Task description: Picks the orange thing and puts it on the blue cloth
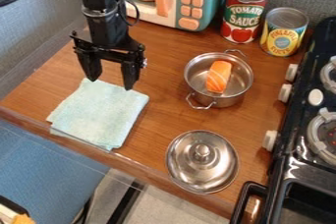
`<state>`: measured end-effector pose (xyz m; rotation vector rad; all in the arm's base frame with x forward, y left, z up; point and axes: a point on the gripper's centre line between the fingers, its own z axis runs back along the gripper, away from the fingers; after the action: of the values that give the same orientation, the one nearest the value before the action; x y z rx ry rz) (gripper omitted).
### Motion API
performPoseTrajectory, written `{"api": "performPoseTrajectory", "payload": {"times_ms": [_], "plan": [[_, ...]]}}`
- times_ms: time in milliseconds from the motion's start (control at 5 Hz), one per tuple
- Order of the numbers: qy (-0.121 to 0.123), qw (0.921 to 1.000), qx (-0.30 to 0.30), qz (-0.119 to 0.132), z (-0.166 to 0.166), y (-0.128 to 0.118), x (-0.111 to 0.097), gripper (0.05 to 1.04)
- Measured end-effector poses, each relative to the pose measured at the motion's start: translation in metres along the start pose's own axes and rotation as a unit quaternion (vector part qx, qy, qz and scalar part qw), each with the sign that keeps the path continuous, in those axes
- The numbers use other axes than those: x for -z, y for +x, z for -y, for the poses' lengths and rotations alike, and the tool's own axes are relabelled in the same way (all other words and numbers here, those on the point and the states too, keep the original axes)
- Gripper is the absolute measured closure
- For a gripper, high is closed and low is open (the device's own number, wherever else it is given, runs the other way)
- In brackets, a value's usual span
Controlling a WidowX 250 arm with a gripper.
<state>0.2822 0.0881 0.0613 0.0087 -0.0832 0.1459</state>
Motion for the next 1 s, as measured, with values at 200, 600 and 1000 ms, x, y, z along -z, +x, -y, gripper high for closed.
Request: {"api": "performPoseTrajectory", "payload": {"times_ms": [200,600,1000], "plan": [[-0.006,0.9999,-0.002,-0.015,0.002,-0.003,0.008,0.085],[-0.054,0.9975,0.046,-0.009,0.046,0.039,0.005,0.085],[-0.074,0.9968,0.029,0.014,0.098,0.071,0.002,0.085]]}}
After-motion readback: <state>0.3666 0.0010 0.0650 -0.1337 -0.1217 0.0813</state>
